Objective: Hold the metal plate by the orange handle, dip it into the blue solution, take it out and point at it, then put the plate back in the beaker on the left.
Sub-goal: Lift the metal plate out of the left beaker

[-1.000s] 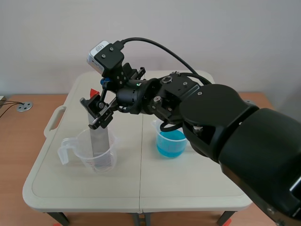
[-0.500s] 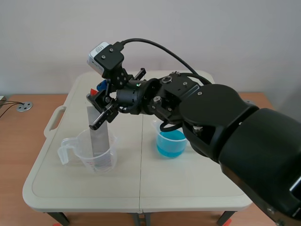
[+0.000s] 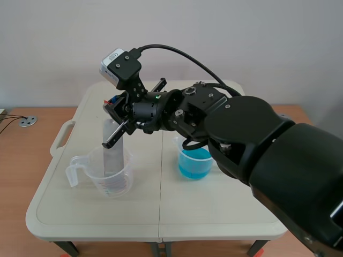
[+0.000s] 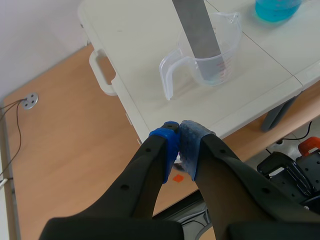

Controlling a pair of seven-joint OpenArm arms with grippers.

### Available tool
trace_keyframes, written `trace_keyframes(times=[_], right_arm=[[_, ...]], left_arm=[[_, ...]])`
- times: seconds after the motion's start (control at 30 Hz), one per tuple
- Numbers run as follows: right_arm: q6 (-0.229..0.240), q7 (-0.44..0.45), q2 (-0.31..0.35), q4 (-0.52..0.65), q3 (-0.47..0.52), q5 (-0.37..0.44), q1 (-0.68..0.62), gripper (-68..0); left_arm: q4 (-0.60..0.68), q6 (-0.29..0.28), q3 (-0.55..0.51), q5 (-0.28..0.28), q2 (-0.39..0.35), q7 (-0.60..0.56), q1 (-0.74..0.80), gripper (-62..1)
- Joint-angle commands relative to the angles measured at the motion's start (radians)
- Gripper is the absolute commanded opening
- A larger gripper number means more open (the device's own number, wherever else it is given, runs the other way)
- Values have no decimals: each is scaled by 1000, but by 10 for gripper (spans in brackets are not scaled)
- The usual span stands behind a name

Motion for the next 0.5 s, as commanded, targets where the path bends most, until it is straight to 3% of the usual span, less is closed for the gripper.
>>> trace_keyframes(times=[0.0, 0.13, 0.37, 0.47], right_arm=[[6, 31, -11, 10, 7, 14, 24, -665], [16, 64, -11, 10, 7, 14, 24, -665], [192, 91, -10, 10, 7, 6, 23, -664], [220, 103, -3, 11, 7, 8, 23, -665]], left_arm=[[6, 2, 1, -13, 3, -18, -3, -578], [6, 2, 1, -13, 3, -18, -3, -578], [6, 2, 1, -13, 3, -18, -3, -578], [6, 2, 1, -13, 3, -18, -3, -578]])
